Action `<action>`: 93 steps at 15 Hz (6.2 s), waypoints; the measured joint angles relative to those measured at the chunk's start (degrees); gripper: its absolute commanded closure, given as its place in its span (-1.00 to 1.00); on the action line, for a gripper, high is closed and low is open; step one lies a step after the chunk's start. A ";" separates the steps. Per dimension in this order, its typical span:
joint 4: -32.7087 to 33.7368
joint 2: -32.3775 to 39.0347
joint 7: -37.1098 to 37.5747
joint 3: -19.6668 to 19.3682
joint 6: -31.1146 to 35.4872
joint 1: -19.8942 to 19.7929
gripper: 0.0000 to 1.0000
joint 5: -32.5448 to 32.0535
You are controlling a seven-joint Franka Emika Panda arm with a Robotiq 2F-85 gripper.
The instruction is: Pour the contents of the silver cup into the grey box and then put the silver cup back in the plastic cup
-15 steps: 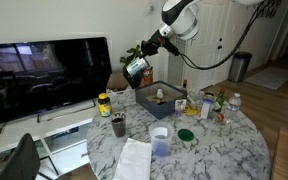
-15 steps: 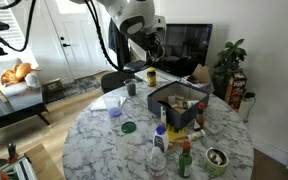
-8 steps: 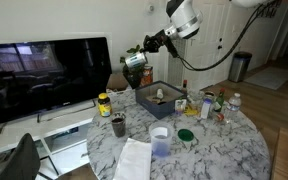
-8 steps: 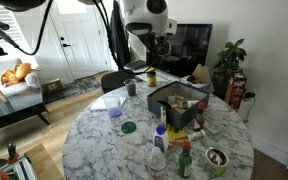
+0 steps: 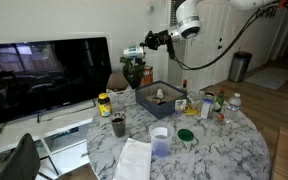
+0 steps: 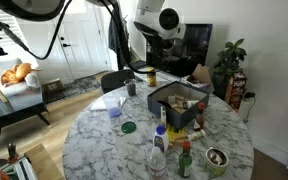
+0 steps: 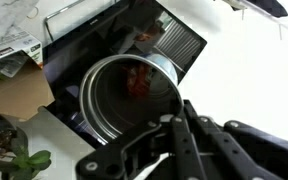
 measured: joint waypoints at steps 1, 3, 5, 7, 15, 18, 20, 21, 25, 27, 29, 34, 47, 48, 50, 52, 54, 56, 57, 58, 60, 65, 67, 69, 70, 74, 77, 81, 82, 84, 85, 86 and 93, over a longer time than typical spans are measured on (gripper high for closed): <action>0.12 0.21 -1.43 0.28 -1.82 -0.79 0.98 1.68; 0.15 0.61 -4.35 0.67 -4.52 -2.24 0.98 5.13; 0.23 0.63 -7.40 -0.95 -7.91 -2.32 0.98 10.25; 0.40 0.20 -10.67 -6.97 -14.47 0.30 0.98 18.12; -0.19 0.25 -13.24 -23.05 -33.33 8.01 0.98 34.30; -0.50 0.31 -13.24 -26.08 -36.39 9.87 0.98 36.21; -0.64 0.31 -13.24 -27.51 -37.27 10.86 0.98 36.78; -0.69 0.31 -13.23 -28.12 -37.55 11.31 0.98 36.83; -0.77 -0.29 -13.16 -30.97 -36.22 14.24 0.98 34.73; -0.85 -2.08 -12.76 -32.26 -32.26 16.74 0.98 30.63; -1.29 -4.78 -11.69 -32.83 -27.16 19.41 0.98 25.85; -3.71 -11.78 -7.19 -32.89 -14.12 25.81 0.98 11.38; -22.93 -22.09 14.24 -34.27 3.78 38.93 0.98 -37.96; -24.63 -22.67 16.65 -35.34 3.74 40.06 0.98 -42.37; -27.38 -23.66 21.10 -37.69 2.92 42.22 0.91 -51.01; -28.65 -24.22 23.33 -39.21 2.16 43.52 0.91 -55.10; -28.86 -24.48 23.53 -39.73 1.87 43.92 0.98 -55.93; -28.85 -24.55 23.54 -38.56 1.77 42.82 0.98 -56.57; -28.85 -24.50 23.48 -36.47 1.49 41.06 0.98 -58.16; -28.86 -24.49 23.40 -34.55 0.61 39.65 0.98 -59.96; -28.86 -24.64 23.02 -31.29 -2.67 37.80 0.98 -63.68; -28.97 -26.26 20.92 -25.77 -13.31 36.33 0.98 -70.52; -29.32 -27.02 20.49 -24.46 -17.59 36.32 0.98 -73.87; -30.25 -27.78 19.24 -23.32 -21.19 36.34 0.91 -76.51; -30.42 -27.86 19.25 -22.95 -21.41 36.32 0.91 -76.70; -29.95 -27.77 19.28 -22.85 -21.40 35.91 0.98 -76.70; -29.90 -27.59 17.93 -21.91 -23.12 35.99 0.98 -76.99; -29.91 -26.83 15.52 -18.50 -29.22 37.37 0.98 -79.44; -29.94 -26.55 15.50 -17.79 -30.08 37.90 0.98 -80.82; -30.16 -25.78 15.50 -16.73 -30.15 38.78 0.98 -84.32; -30.26 -25.28 15.50 -16.44 -29.96 39.10 0.98 -86.03; -30.35 -24.70 15.50 -16.26 -29.49 39.33 0.98 -87.45; -31.61 -19.95 16.31 -16.15 -22.16 39.51 0.98 -93.73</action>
